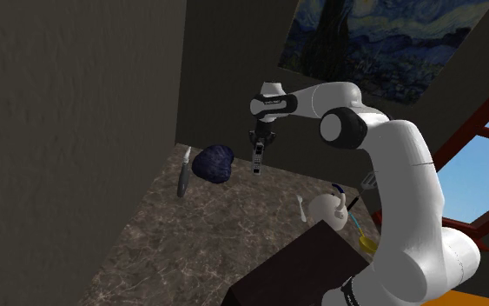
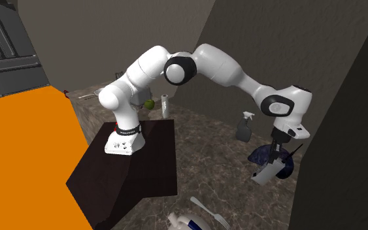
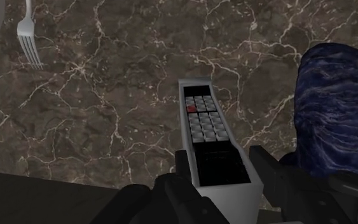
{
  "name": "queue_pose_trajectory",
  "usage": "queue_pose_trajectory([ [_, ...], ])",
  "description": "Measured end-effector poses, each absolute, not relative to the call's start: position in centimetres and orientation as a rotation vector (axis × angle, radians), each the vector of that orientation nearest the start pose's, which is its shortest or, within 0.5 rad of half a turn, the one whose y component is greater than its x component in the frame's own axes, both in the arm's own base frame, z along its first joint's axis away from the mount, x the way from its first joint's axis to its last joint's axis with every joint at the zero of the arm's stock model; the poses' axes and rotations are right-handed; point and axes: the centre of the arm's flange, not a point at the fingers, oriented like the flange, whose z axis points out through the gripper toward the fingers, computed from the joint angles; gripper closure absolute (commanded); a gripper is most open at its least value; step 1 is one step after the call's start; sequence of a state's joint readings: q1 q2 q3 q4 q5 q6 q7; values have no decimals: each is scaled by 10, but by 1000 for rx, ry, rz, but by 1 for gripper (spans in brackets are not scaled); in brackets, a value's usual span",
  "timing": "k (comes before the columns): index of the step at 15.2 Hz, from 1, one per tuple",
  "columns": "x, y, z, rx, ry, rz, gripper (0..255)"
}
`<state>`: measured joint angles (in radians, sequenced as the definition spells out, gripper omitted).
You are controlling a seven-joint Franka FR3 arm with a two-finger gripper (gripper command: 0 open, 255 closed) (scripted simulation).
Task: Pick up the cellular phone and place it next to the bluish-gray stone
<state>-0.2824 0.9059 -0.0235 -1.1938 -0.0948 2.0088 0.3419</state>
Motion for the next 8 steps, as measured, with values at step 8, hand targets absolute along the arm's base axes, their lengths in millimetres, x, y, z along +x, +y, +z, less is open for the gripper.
queue_pose_trajectory([
  [8,716,-227,183,-3100,951,144,255],
])
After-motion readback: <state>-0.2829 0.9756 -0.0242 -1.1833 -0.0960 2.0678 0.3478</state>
